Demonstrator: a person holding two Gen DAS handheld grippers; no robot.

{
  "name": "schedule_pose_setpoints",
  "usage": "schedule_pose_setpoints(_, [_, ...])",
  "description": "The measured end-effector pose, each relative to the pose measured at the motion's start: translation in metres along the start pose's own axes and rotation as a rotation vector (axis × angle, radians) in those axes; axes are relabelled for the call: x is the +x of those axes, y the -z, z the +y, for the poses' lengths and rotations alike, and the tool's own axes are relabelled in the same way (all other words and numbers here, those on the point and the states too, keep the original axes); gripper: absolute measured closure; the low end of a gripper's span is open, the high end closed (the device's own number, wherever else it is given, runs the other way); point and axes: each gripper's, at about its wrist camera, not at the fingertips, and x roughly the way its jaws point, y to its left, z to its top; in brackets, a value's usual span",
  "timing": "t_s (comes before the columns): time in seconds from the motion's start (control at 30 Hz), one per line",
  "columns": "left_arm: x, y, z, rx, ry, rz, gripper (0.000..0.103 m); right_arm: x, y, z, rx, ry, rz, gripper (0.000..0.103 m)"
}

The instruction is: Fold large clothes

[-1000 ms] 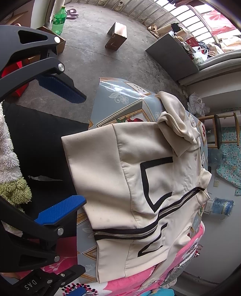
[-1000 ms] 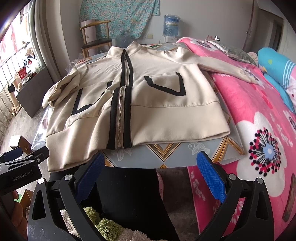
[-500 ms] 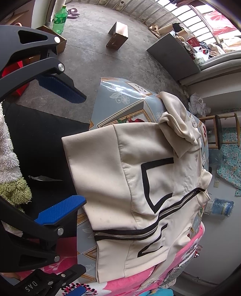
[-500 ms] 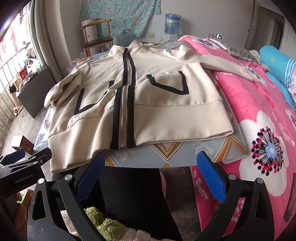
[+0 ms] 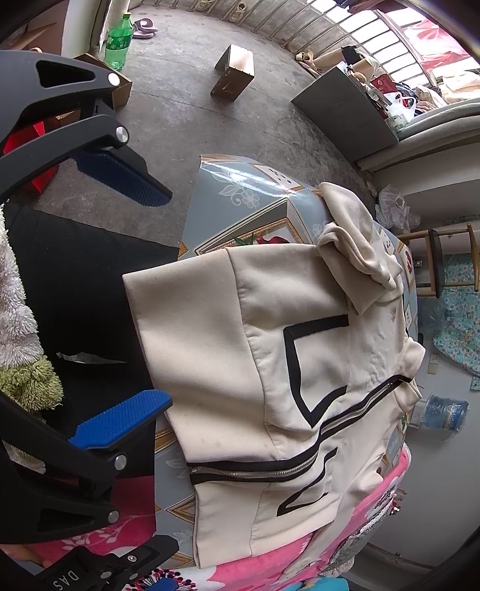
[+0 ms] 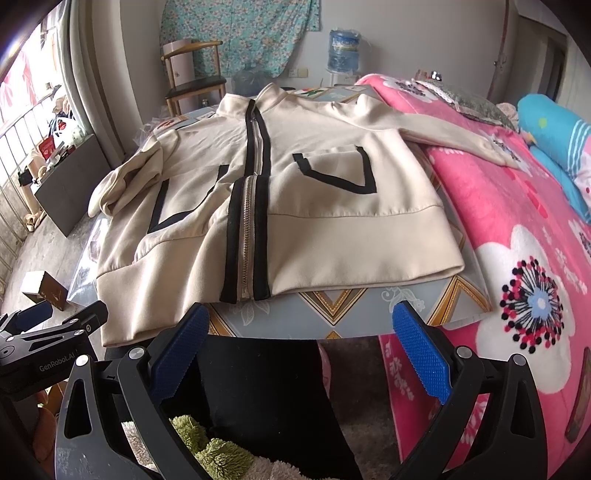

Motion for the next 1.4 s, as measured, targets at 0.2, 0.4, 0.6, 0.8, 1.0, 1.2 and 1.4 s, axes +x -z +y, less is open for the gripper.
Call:
schedule_pose_setpoints(0.2, [0.001,0.000,0.000,0.001,-0.002,0.001,0.005,0.001,-0.001,-0.002,0.004,0.002,0.001,0.007])
schedule_pose_setpoints(0.4, [0.001,0.000,0.000,0.002,-0.002,0.002,0.005,0.002,-0.003,-0.005,0.002,0.003,-0.002,0.007])
schedule_pose_setpoints(0.6, [0.002,-0.001,0.000,0.001,-0.003,-0.001,0.005,0.001,-0.006,-0.004,-0.002,0.008,-0.006,0.007])
schedule_pose_setpoints(0.8, [0.002,-0.002,0.000,-0.001,-0.003,-0.004,0.005,0.000,-0.010,-0.003,-0.004,0.017,-0.014,0.007])
schedule_pose_setpoints(1.0, [0.000,-0.006,0.001,-0.002,-0.003,-0.007,0.005,-0.001,-0.011,-0.003,-0.006,0.026,-0.022,0.007])
schedule_pose_setpoints(1.2, [-0.001,-0.008,0.001,-0.001,-0.005,-0.011,0.005,0.000,-0.015,0.000,-0.016,0.039,-0.031,0.007])
schedule_pose_setpoints(1.4, [-0.002,-0.016,0.009,-0.004,0.001,-0.029,0.005,0.002,-0.026,0.005,-0.019,0.055,-0.041,0.007])
